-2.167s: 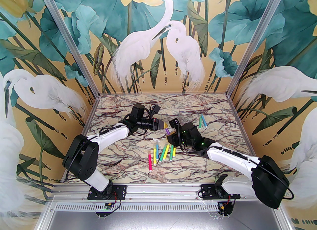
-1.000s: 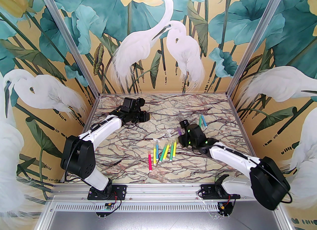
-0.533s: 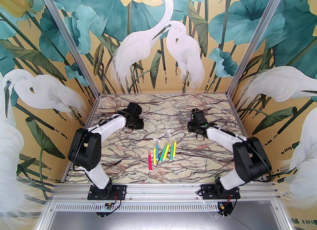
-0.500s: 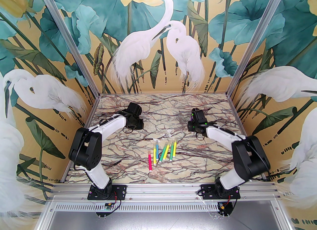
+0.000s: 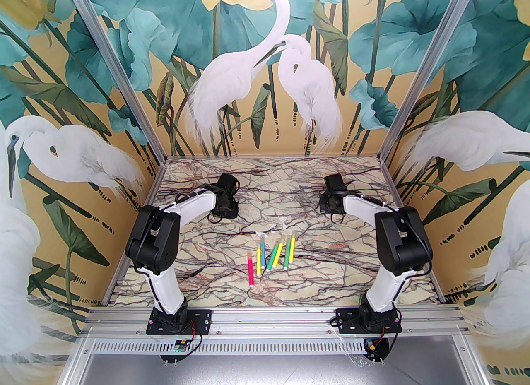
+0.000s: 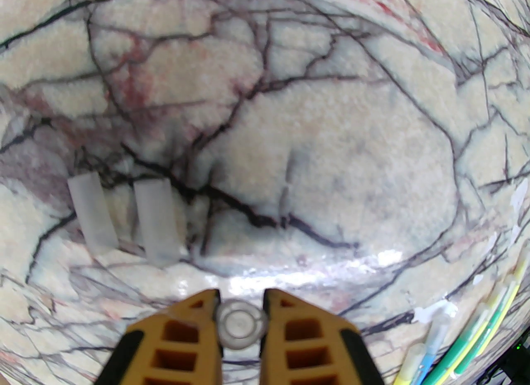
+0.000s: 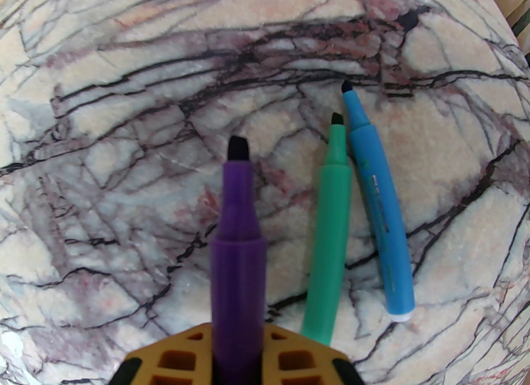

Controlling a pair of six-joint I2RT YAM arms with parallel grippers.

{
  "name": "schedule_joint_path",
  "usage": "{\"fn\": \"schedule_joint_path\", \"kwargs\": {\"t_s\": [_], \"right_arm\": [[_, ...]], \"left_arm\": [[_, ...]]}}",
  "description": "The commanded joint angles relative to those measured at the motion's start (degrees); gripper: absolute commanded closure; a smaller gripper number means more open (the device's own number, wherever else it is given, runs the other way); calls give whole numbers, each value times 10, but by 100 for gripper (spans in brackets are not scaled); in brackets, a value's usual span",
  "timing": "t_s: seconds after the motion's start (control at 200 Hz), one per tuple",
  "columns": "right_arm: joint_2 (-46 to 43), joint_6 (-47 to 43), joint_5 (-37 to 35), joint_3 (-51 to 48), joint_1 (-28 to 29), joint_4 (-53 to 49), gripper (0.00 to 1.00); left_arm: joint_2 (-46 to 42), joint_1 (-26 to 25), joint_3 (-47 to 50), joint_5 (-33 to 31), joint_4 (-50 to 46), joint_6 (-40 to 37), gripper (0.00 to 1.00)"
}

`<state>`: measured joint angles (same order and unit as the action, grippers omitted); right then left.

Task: Open the pen caps

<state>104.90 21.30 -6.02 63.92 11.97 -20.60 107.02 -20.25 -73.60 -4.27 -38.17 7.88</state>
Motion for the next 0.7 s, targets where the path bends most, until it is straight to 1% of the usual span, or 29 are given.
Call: {"fn": "schedule_joint_path", "kwargs": {"t_s": [0.0, 0.175, 0.34, 0.535, 0.695], "right_arm": [[23, 16, 3, 23, -4, -8, 97], [45, 19, -12, 36, -7, -9, 94], [54, 26, -22, 38, -10, -6, 87], [58, 30, -19, 39, -16, -5, 82], [63, 31, -18, 42, -16, -7, 77]], "left_arm": [[23, 0, -21, -26, -9, -11, 98], [38, 0, -27, -36, -2, -16, 96], [55, 0, -37, -41, -3, -18, 93], [68, 1, -47, -41, -3, -20, 91], [77, 0, -50, -41, -8, -22, 88]]}}
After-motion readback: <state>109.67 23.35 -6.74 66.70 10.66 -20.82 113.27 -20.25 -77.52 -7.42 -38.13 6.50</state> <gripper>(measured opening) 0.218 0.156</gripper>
